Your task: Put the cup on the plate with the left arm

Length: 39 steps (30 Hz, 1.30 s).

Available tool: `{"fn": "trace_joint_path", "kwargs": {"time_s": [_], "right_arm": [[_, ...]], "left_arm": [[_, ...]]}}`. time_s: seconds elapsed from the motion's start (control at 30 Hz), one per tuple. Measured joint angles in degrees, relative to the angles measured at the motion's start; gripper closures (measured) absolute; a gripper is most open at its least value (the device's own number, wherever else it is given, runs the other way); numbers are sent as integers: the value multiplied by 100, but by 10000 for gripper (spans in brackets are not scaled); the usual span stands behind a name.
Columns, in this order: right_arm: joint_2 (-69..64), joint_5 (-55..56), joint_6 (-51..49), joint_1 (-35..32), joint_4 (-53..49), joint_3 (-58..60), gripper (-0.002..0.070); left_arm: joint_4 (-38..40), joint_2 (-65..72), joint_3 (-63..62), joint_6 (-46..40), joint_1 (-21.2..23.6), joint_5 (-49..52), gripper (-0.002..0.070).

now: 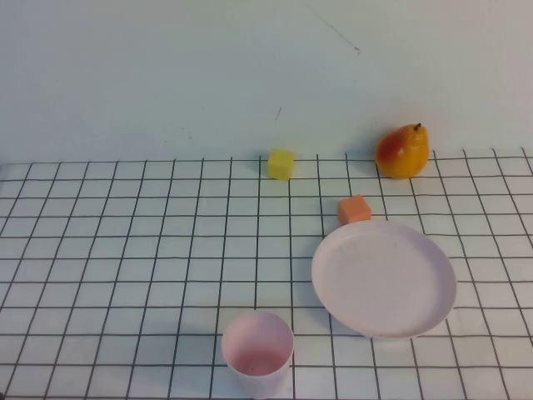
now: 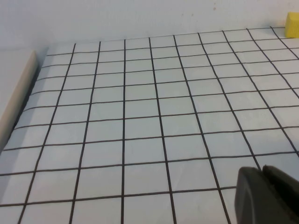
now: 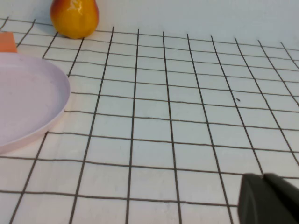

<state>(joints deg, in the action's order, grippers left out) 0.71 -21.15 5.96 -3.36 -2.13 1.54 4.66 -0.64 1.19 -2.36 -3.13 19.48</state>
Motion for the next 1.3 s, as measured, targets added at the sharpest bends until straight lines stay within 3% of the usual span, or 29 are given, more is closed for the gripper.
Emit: {"fn": "trace_joint_path", "kwargs": {"time_s": [0.47,0.93,1.3], "right_arm": [[0,0,0,0,0,0,678],[0,0,0,0,0,0,678],[0,0,0,0,0,0,678]], "left_arm": [[0,0,23,-10,0,-296,678],[0,0,46,-10,0,-3687,678],[357,0,46,613,0,-4768,678]]}}
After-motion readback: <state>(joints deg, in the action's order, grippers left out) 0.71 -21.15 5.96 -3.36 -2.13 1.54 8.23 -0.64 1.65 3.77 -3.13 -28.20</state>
